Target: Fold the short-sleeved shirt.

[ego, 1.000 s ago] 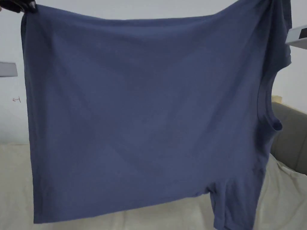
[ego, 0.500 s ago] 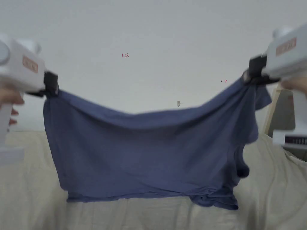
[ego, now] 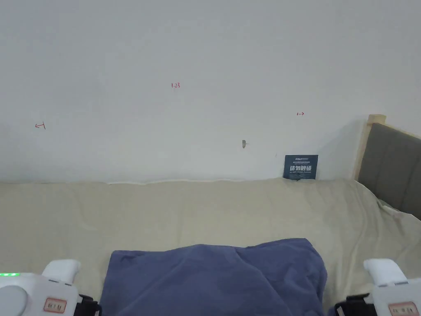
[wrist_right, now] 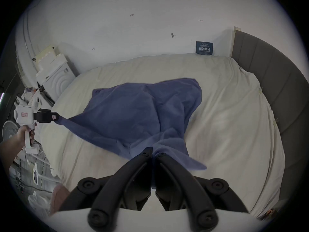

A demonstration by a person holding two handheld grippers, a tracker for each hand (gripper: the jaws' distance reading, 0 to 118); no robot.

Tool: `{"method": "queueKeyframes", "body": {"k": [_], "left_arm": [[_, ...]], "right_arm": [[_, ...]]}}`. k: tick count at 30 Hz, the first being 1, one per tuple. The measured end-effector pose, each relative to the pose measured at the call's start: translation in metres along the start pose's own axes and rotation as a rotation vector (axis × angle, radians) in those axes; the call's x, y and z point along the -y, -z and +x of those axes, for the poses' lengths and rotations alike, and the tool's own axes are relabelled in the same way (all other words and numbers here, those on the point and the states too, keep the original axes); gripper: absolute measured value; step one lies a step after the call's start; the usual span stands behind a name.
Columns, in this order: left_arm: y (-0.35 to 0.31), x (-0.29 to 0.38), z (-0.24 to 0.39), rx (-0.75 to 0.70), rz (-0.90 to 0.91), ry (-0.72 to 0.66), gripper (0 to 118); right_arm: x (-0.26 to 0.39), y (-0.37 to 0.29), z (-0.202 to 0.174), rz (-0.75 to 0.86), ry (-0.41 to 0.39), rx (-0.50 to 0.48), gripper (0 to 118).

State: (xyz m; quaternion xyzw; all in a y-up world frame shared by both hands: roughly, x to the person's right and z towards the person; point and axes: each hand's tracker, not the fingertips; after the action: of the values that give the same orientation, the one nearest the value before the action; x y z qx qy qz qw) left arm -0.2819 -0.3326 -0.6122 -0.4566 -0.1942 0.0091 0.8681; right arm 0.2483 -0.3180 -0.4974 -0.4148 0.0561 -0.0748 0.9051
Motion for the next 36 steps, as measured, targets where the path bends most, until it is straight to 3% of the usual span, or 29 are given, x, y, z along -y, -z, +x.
{"method": "queueKeyframes", "body": {"k": [11, 17, 24, 29, 32, 34, 36], "left_arm": [[-0.068, 0.106, 0.002, 0.021, -0.034, 0.04, 6], [-0.05, 0.153, -0.006, 0.021, -0.117, 0.002, 6], [-0.017, 0.179, -0.007, -0.034, -0.192, 0.045, 6], [0.004, 0.189, -0.008, -0.068, -0.238, 0.045, 7], [0.009, 0.193, -0.011, -0.066, -0.264, -0.004, 9], [0.007, 0.191, -0.012, -0.069, -0.255, -0.029, 18], [0.006, 0.191, -0.016, -0.067, -0.257, -0.052, 44]], "right_arm": [[0.103, -0.088, 0.015, 0.007, 0.071, -0.043, 3], [0.149, -0.071, 0.024, -0.122, 0.006, 0.064, 3], [0.179, -0.033, 0.034, -0.202, 0.047, 0.138, 3], [0.19, -0.007, 0.034, -0.289, 0.017, 0.164, 3], [0.191, -0.004, 0.041, -0.283, 0.073, 0.158, 6], [0.194, -0.003, 0.045, -0.292, 0.132, 0.164, 21], [0.196, -0.003, 0.048, -0.295, 0.156, 0.154, 26]]}}
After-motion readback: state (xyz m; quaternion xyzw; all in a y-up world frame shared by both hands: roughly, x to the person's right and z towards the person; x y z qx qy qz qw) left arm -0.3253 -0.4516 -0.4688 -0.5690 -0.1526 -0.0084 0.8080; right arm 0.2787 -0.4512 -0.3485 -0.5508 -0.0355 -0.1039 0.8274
